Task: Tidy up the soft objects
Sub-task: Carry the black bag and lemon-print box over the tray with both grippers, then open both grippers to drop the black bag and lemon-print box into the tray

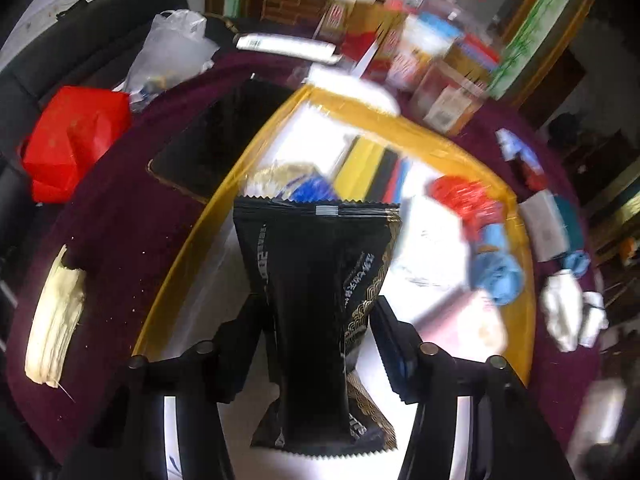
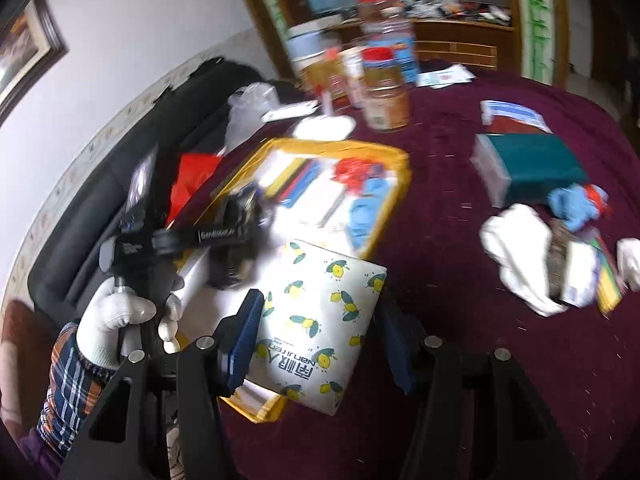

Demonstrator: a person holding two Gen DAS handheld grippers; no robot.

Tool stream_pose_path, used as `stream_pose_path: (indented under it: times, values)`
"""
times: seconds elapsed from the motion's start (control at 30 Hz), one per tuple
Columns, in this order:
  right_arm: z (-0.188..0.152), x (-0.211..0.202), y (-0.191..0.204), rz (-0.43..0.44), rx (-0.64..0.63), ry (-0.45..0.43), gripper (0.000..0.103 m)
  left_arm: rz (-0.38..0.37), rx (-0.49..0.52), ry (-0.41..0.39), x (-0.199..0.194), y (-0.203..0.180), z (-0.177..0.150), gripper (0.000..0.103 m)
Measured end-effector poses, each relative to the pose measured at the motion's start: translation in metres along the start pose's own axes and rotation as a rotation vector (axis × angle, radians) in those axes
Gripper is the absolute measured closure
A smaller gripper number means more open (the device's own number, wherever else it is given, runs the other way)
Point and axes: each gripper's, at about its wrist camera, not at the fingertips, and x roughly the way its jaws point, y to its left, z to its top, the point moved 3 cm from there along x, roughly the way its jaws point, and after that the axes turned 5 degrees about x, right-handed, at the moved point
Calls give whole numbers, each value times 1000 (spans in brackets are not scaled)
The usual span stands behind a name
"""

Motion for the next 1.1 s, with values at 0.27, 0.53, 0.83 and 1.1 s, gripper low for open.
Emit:
stream_pose_path:
  times: [0.27,0.53,0.83,1.1]
  values:
    - [-10,74,67,73,-133,185,47,-13,0,-219,-87,31,-32,30]
    - [-2,148,81,4,-122,318,47,22,-87,-316,-122,83,-69,27]
    - [32,170,75,-95,-102,239,47,-16,-100,-285,-109,87,-77,27]
    - [39,146,69,-23,-31,144,36,-25,-78,-246,-101,74,-82,27]
